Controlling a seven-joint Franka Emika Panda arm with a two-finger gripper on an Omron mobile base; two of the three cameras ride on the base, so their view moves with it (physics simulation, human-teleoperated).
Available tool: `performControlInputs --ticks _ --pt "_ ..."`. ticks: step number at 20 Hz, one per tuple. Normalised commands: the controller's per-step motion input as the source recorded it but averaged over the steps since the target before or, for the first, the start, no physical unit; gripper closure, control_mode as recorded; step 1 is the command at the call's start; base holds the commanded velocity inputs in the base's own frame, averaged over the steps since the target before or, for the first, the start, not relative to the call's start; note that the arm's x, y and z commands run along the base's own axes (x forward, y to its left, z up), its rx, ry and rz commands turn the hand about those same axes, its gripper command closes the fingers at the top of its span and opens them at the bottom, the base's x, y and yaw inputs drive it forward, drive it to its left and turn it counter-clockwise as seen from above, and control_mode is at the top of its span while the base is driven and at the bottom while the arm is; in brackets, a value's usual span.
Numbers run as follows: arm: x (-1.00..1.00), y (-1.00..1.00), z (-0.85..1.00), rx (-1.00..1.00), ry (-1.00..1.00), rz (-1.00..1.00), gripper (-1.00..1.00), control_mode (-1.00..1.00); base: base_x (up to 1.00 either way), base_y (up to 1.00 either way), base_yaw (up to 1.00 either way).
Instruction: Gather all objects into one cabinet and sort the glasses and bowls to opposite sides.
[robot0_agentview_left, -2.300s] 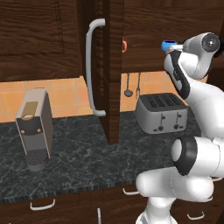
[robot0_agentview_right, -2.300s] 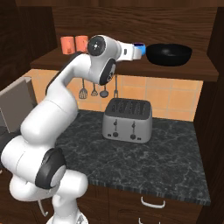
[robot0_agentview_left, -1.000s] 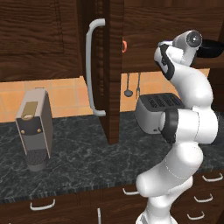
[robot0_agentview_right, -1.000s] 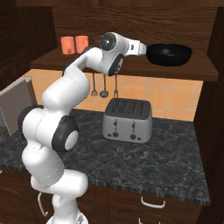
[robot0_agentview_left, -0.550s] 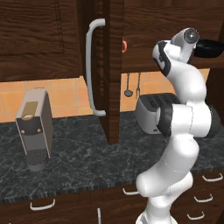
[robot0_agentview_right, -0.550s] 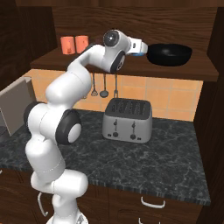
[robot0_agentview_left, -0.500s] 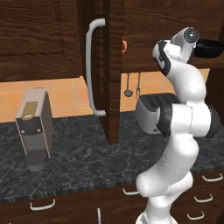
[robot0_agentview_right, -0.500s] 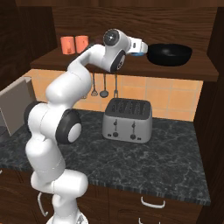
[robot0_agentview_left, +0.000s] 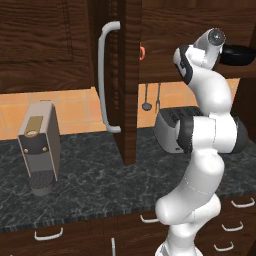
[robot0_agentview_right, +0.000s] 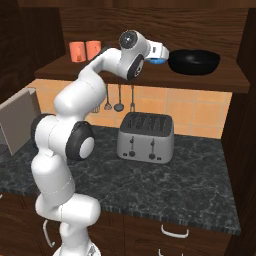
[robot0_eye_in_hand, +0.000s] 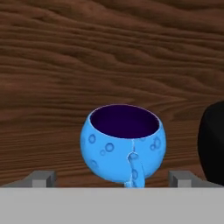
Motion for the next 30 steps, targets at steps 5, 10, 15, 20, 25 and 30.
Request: performControlInputs --ticks 5,10,15,20,25,30 --pt "0.09 0.0 -0.11 0.0 0.01 0.0 -1.0 -1.0 0.0 0.0 0.0" --pt "0.16 0.0 -0.05 0.0 0.01 0.0 1.0 -1.0 0.0 0.0 0.0" --pt "0.1 -0.01 -0.04 0.0 0.01 0.0 1.0 -1.0 0.0 0.0 0.0" --pt "0.0 -0.03 -0.05 0.0 0.0 0.0 1.0 -1.0 0.0 0.0 0.0" --pt "-0.28 0.0 0.0 0.0 0.0 0.0 1.0 -1.0 0.0 0.0 0.0" --pt "-0.31 0.0 0.04 0.0 0.0 0.0 1.0 -1.0 0.0 0.0 0.0"
